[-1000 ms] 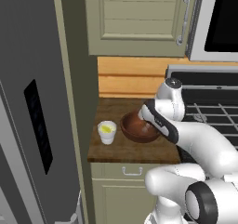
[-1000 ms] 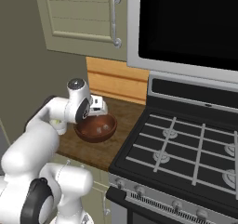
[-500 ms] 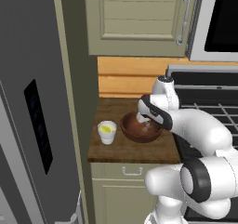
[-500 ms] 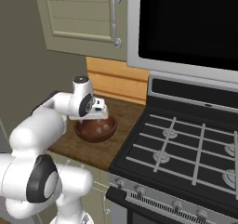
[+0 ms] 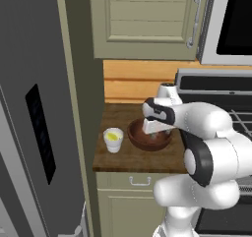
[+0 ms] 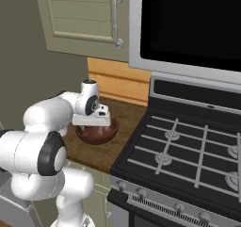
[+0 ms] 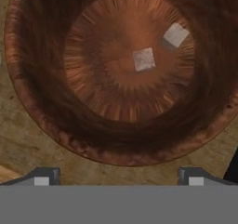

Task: Grab a lemon wedge from the fridge and one ice cube from the ice bowl, and put them in the glass of lemonade.

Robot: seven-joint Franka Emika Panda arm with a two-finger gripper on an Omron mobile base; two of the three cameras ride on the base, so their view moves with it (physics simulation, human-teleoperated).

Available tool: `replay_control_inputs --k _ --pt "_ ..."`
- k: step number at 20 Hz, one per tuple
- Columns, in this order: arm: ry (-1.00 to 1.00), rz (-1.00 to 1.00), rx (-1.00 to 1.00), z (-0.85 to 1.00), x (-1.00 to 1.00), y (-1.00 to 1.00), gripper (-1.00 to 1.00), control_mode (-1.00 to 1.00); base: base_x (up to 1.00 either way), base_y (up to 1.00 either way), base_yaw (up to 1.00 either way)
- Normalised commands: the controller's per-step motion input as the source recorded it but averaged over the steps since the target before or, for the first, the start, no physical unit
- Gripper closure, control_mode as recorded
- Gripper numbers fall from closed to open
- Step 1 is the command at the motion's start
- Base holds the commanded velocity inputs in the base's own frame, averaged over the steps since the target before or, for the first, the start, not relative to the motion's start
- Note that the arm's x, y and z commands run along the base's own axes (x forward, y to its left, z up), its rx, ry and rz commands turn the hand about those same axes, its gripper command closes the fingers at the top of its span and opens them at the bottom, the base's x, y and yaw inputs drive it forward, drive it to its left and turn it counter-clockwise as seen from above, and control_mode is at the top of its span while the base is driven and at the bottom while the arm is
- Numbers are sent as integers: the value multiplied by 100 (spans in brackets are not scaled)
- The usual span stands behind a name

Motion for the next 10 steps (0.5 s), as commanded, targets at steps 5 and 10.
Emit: replay_control_inputs --k 5,10 --pt "8 0 0 -8 7 0 -100 -100 0 0 0" --pt "1 0 0 0 30 19 -100 -100 0 0 0"
